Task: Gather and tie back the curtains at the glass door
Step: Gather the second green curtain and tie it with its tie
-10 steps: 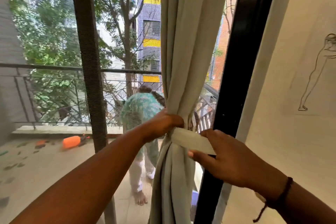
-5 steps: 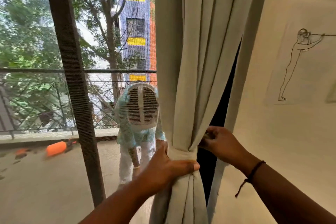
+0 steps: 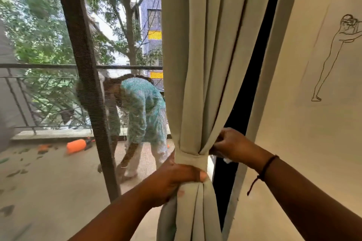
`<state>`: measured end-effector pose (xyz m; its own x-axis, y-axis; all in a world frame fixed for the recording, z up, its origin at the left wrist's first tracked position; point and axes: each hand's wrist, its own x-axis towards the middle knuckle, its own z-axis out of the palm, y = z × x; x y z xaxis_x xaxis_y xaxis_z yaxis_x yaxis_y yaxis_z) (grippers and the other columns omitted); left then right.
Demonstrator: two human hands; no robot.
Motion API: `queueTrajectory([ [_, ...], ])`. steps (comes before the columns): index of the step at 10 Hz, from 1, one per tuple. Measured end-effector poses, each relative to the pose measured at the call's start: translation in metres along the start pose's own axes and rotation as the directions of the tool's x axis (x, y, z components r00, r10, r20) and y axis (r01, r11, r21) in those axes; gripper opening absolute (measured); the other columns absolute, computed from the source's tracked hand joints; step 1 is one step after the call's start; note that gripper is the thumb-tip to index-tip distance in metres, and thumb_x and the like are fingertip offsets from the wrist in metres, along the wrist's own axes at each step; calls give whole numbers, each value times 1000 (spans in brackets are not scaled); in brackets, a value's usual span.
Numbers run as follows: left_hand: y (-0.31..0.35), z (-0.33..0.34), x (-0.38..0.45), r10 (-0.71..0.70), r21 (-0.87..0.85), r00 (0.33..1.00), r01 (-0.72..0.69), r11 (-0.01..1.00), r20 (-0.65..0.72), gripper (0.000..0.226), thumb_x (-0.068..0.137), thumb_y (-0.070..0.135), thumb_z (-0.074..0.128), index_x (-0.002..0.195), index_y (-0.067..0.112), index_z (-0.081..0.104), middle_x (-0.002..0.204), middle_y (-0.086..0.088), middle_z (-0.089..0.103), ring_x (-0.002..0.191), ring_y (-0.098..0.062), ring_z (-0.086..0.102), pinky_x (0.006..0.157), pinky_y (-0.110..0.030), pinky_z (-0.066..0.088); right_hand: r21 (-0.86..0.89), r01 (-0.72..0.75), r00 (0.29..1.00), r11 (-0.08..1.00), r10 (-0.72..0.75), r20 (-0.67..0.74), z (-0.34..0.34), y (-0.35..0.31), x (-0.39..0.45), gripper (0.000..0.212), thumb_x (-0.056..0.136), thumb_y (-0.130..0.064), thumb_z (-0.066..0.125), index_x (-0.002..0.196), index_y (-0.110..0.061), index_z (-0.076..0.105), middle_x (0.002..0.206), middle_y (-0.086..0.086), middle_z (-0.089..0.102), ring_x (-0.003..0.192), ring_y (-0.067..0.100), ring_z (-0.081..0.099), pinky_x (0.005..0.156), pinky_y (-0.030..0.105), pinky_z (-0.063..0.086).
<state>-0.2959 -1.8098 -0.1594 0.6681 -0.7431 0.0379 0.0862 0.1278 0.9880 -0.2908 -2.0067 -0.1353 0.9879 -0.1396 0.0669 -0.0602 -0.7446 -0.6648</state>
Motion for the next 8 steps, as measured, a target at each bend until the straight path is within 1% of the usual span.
queueTrajectory([
  [1,3,9,-1,31,161,999,-35,986,29,48,55,16,75,100,19,58,72,16,70,72,2,65,66,-14,50,-276,39,998,960,-23,63,1,-15,-2,25,91,-26,58,113,-16,63,115,-1,63,114,18,55,101,35,43],
  [2,7,16,3,112,543,993,-77,836,-32,51,62,48,74,108,30,62,97,20,69,93,4,62,82,-18,49,-466,2,997,885,35,70,0,-15,-9,72,89,-58,38,144,-11,33,149,13,33,138,27,30,112,38,27],
  [3,2,18,9,265,981,949,141,130,-171,86,63,91,27,132,42,42,125,11,49,119,-14,41,99,-35,37,-317,-68,994,946,37,-102,-10,-1,-12,69,93,-20,55,145,1,15,151,18,25,138,28,31,108,29,26],
  [4,5,28,14,515,939,826,328,-105,-230,99,59,94,13,122,30,55,113,-1,48,107,-26,40,91,-40,30,-15,22,974,1000,-25,-225,-33,-15,-12,28,89,-4,57,116,-1,56,110,17,63,106,33,59,82,30,49],
  [5,6,25,22,407,944,854,319,81,-324,88,61,92,28,116,31,58,113,3,59,111,-20,50,99,-37,32,205,205,923,957,-120,-365,-42,-28,-38,10,89,-14,61,97,-19,63,84,-2,66,76,16,63,57,20,46],
  [6,10,16,29,138,792,872,347,503,-470,88,50,90,51,117,34,56,113,11,64,104,-13,60,89,-36,50,216,284,934,934,-219,-283,-31,-30,-67,8,89,-20,60,85,-26,62,63,-4,61,54,14,59,46,19,43],
  [7,20,12,33,92,776,836,454,438,-541,99,40,91,50,122,36,50,117,8,63,107,-19,60,88,-37,51,214,162,985,963,-171,26,-2,-20,-80,8,84,-26,61,76,-29,63,59,-3,63,51,14,61,51,32,54],
  [8,41,13,32,-7,774,868,446,450,-496,89,47,80,67,122,33,54,115,6,65,104,-18,61,91,-37,51,199,73,973,977,-113,199,37,-11,-81,22,72,-44,71,90,-37,59,71,-4,66,67,14,66,70,44,57],
])
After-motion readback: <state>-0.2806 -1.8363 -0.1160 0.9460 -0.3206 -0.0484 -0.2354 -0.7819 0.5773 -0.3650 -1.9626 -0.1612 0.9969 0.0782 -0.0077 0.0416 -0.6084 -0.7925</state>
